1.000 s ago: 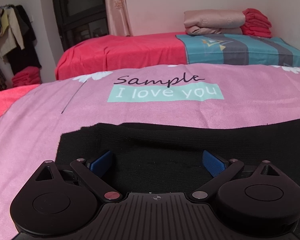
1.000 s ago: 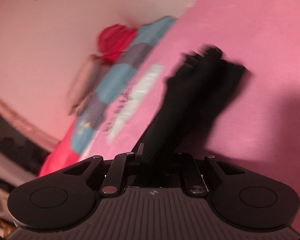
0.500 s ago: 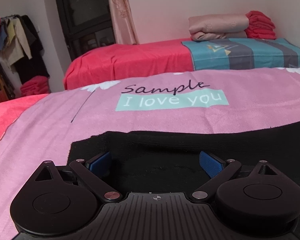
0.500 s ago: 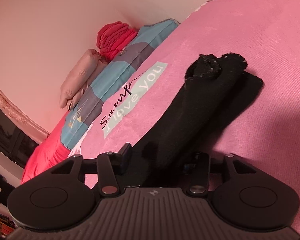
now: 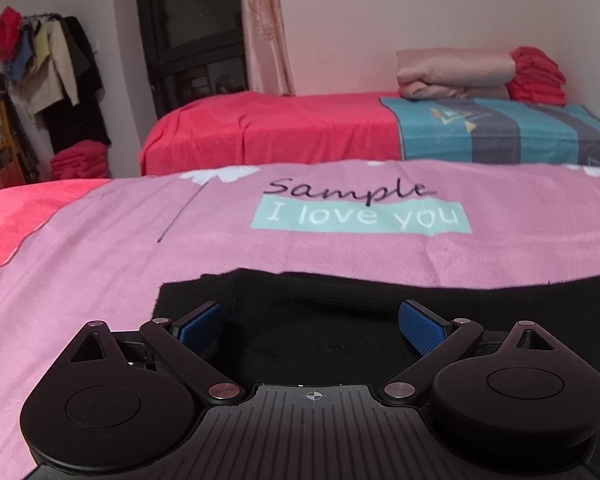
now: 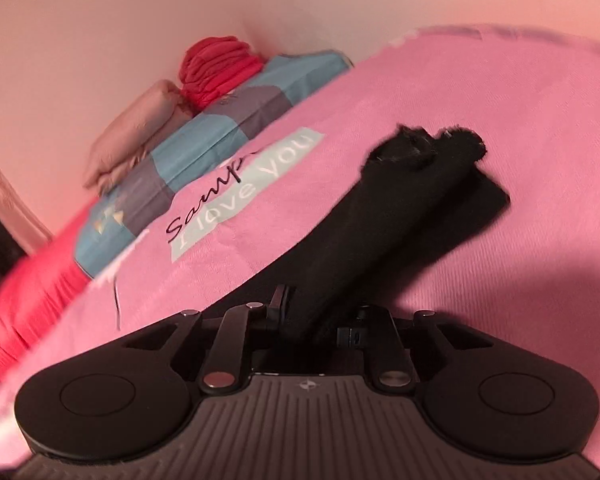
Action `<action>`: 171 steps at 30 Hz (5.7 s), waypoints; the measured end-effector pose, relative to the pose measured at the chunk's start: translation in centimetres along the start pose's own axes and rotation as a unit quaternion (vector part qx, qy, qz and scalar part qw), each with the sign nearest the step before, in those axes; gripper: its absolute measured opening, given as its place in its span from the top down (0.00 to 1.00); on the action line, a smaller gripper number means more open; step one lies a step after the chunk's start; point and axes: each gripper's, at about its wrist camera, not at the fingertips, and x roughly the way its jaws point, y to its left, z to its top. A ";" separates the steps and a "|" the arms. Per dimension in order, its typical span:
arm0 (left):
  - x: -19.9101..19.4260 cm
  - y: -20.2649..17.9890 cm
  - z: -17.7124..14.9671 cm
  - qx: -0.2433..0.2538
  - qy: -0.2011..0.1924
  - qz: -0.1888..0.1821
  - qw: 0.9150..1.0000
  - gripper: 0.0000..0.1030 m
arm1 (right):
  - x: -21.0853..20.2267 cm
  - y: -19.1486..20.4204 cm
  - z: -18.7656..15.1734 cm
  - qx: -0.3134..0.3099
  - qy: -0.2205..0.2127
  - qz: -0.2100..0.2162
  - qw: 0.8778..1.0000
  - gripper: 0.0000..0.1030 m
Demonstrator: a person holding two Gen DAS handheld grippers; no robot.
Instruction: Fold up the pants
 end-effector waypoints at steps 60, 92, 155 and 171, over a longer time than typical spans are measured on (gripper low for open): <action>-0.8 -12.6 -0.8 0.011 0.061 -0.141 0.988 0.00 | -6.5 15.2 -19.9 -0.627 -0.220 -0.123 0.738 0.05; -2.0 -9.0 0.5 -0.025 0.058 -0.221 0.973 0.00 | -7.5 15.1 -11.3 -0.358 0.056 0.120 0.924 0.10; -9.0 -6.3 0.1 -0.025 0.066 -0.237 0.969 0.00 | -12.0 21.2 -6.5 -0.209 0.064 0.292 0.931 0.78; -5.7 -9.9 2.9 0.001 0.107 -0.233 0.967 0.00 | -7.5 14.8 -6.3 -0.221 0.023 0.180 0.958 0.14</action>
